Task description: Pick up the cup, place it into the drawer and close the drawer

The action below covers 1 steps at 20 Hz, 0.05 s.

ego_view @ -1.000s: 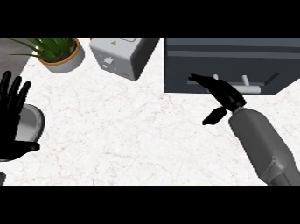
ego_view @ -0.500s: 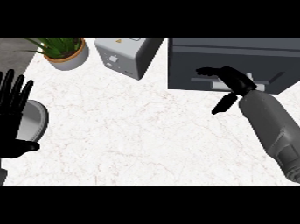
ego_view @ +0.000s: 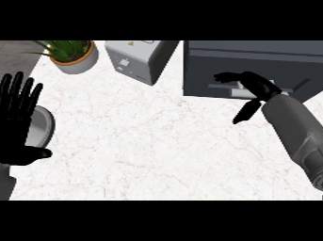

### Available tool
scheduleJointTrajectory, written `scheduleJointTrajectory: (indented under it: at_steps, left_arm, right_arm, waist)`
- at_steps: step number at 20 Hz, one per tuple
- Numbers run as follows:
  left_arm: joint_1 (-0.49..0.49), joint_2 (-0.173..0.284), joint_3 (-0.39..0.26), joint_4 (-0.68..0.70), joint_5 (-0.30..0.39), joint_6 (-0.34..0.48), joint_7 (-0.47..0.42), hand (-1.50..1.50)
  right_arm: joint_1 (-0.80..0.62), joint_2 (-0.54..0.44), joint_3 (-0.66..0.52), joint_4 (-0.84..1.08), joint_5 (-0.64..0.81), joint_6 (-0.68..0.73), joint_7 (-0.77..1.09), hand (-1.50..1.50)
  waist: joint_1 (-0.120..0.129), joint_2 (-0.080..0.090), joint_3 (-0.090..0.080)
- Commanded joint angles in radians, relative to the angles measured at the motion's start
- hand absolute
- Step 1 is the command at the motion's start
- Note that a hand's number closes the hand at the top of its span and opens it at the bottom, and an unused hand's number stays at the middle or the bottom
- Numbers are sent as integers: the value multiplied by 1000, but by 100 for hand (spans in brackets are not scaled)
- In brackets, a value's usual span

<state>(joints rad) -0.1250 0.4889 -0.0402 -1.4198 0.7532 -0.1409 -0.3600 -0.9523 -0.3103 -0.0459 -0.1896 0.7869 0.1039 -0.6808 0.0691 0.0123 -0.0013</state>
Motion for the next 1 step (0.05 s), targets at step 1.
scheduleJointTrajectory:
  at_steps: [1]
  left_arm:
    - [-14,-19,-7,3,-22,26,-4,-150]
  right_arm:
    - [-86,-44,-27,36,0,-56,116,-150]
  waist:
    - [20,25,5]
